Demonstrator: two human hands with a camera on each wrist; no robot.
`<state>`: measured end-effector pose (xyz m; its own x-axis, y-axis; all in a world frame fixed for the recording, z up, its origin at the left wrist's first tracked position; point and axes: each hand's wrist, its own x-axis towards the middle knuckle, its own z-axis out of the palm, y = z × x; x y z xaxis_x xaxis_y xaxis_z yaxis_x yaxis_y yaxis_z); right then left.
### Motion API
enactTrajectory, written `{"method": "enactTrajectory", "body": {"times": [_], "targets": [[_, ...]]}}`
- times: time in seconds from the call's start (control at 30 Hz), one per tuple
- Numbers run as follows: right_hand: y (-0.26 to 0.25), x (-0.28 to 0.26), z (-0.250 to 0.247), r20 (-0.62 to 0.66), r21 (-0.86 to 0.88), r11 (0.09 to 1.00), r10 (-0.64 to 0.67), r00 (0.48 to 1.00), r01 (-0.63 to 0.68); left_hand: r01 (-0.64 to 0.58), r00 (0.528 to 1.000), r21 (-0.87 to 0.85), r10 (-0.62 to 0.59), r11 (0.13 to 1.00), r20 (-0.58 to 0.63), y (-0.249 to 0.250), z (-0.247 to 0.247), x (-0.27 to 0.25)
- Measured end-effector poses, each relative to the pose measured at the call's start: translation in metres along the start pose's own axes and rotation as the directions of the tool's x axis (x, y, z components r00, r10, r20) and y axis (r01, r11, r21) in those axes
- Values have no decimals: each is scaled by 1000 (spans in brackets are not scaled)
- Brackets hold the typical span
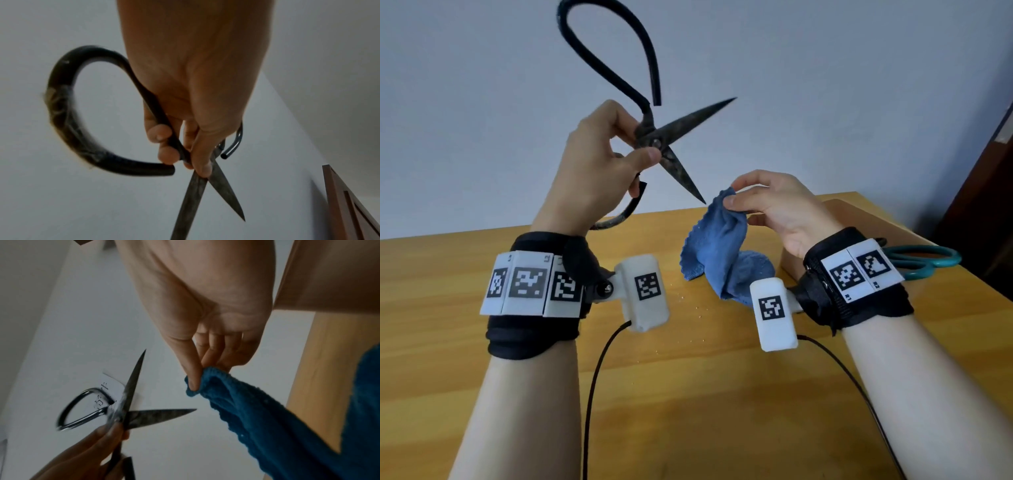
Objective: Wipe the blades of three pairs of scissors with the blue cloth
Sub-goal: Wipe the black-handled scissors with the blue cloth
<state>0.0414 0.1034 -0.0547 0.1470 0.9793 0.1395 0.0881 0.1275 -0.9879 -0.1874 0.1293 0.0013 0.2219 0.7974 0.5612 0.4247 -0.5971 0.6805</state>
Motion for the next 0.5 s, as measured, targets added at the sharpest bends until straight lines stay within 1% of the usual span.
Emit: {"method": "enactTrajectory", "body": {"times": [0.03, 0.1, 0.17, 0.23, 0.4, 0.47, 0.5], "targets": [[1, 0, -3, -22, 39, 999, 12, 1000, -11, 7, 1000, 10, -6, 1000, -29, -1, -2, 0], [-1, 1, -7, -21, 187, 982, 38, 999, -33, 32, 999, 50, -30, 998, -43, -3, -3, 0], [-5, 3, -8, 23, 353, 934, 57, 998, -62, 54, 998, 95, -52, 994, -29, -5, -1, -2], [-8, 4, -6, 81, 471, 876, 76, 994, -106, 59, 998, 128, -56, 990, -26, -5, 3, -3], [-10, 1, 0, 159, 639, 736, 155, 975, -221, 38, 997, 160, -26, 986, -76, -5, 6, -2], [-12, -1, 4, 195, 661, 709, 156, 968, -247, 9, 997, 185, 5, 983, -73, -6, 7, -3], [-13, -2, 7, 213, 652, 713, 154, 965, -258, -13, 997, 205, 27, 979, -68, -6, 8, -3]]}}
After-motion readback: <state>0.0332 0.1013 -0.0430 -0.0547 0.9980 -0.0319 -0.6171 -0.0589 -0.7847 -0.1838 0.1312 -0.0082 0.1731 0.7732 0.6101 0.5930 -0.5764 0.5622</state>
